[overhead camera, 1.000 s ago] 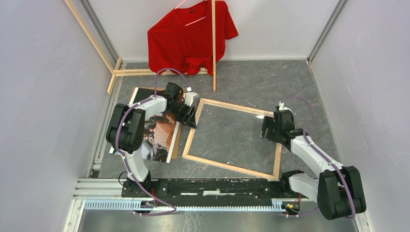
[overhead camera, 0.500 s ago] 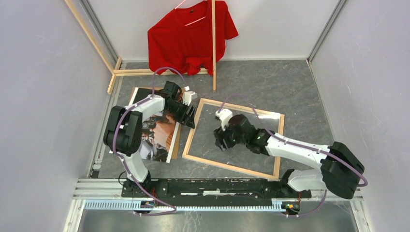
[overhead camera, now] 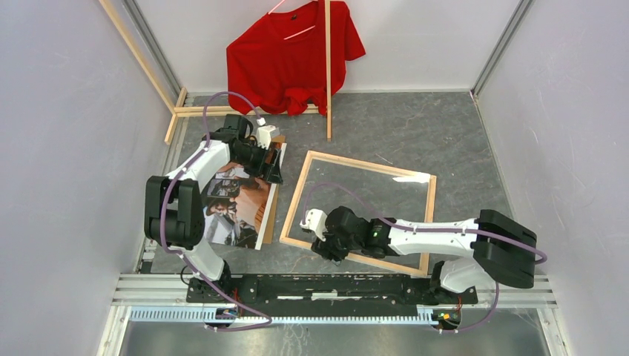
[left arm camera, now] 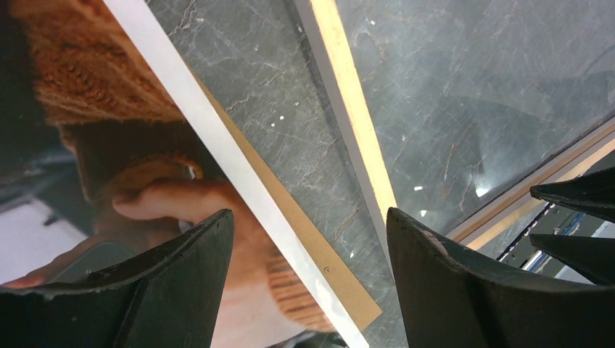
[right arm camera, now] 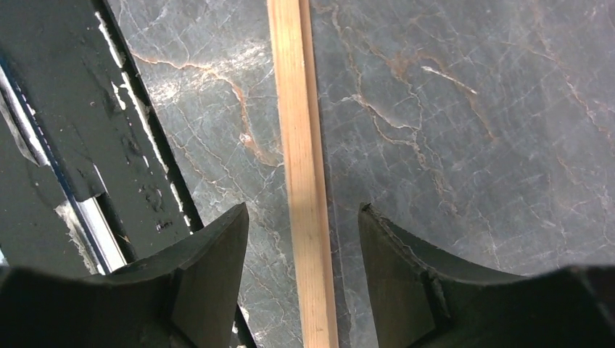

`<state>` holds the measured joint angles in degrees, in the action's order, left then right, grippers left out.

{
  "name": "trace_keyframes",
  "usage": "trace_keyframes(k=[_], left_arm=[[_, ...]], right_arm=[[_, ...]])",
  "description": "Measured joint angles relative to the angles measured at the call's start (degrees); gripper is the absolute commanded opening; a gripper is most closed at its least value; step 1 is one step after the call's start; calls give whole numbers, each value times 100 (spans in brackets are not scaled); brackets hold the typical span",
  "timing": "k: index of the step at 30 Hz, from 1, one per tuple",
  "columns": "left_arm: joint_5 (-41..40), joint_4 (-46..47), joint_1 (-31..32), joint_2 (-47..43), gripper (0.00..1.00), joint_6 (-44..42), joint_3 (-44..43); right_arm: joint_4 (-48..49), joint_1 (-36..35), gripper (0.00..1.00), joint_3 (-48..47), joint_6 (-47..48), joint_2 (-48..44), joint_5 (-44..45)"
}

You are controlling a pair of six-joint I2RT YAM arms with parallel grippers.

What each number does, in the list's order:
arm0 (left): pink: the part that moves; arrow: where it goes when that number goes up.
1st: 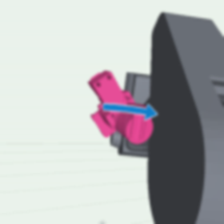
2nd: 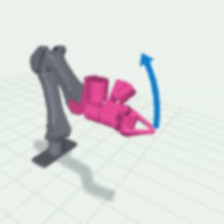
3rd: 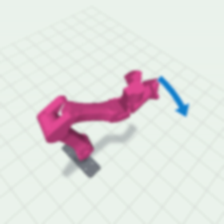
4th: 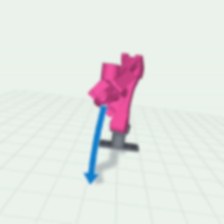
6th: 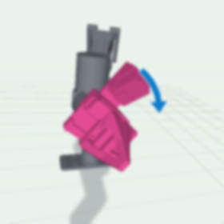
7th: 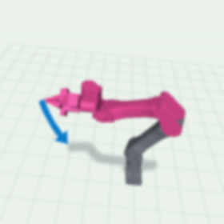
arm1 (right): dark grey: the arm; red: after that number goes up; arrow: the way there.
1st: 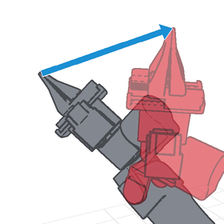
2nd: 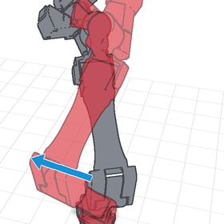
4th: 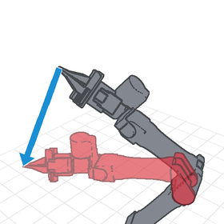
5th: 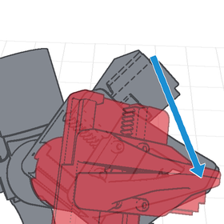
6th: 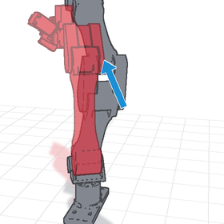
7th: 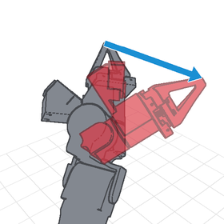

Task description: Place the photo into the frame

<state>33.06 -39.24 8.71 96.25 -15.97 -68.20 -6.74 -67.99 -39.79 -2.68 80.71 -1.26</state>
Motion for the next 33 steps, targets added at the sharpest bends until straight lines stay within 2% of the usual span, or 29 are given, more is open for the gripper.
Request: trace_keyframes(k=[11, 17, 19, 26, 33], left_arm=[[-61, -234, -175, -33, 85, -181, 0], [-57, -273, -190, -144, 92, -273, 2], [-52, -280, -190, -181, 97, -275, 13], [374, -267, -192, -387, 100, -177, 363], [1222, -208, -195, -293, 100, 468, 496]], right_arm=[[-66, -450, 44, -2, 284, 442, 417], [-131, -553, 13, -107, 452, 575, 831], [-184, -584, 8, -164, 516, 577, 940], [-358, -612, 0, -328, 575, 369, 1145], [-358, -616, 0, -330, 503, -461, 1340]])
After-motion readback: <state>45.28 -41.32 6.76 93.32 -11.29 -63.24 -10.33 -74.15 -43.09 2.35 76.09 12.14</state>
